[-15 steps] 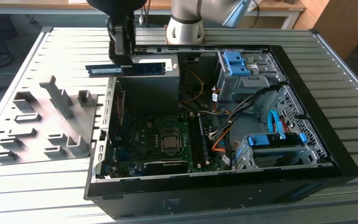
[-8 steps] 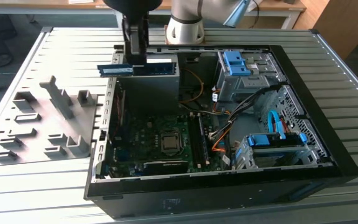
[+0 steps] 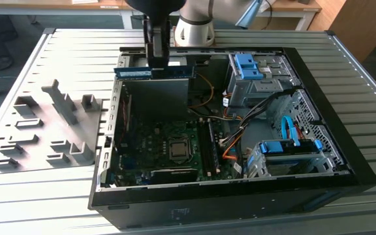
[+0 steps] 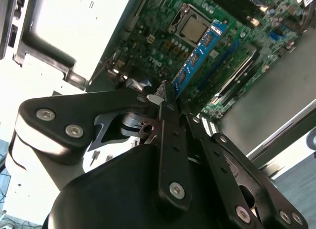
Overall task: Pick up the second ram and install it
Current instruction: 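Pick up the second ram and move it above second insertion slot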
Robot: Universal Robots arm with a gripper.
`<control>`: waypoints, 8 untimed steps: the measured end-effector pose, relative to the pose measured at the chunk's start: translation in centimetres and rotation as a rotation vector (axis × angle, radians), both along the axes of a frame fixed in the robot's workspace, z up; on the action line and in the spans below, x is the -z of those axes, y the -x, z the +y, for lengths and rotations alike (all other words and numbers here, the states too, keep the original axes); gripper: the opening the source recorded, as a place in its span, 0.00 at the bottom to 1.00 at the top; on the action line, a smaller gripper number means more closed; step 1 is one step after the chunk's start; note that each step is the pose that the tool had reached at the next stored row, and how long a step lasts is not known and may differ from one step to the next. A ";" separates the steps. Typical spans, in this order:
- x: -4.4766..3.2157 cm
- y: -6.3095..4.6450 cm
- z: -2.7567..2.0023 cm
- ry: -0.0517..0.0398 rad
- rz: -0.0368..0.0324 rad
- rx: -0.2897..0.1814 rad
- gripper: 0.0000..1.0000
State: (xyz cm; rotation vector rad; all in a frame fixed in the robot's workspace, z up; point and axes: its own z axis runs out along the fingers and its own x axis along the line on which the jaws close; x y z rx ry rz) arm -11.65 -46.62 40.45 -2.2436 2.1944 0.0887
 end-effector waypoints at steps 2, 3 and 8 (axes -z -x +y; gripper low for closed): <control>0.00 -0.5 0.00 0.0001 0.0002 0.000 0.14; 0.00 -0.8 0.00 0.0001 0.0003 0.000 0.14; 0.01 -2.3 0.00 0.0001 0.0007 0.000 0.14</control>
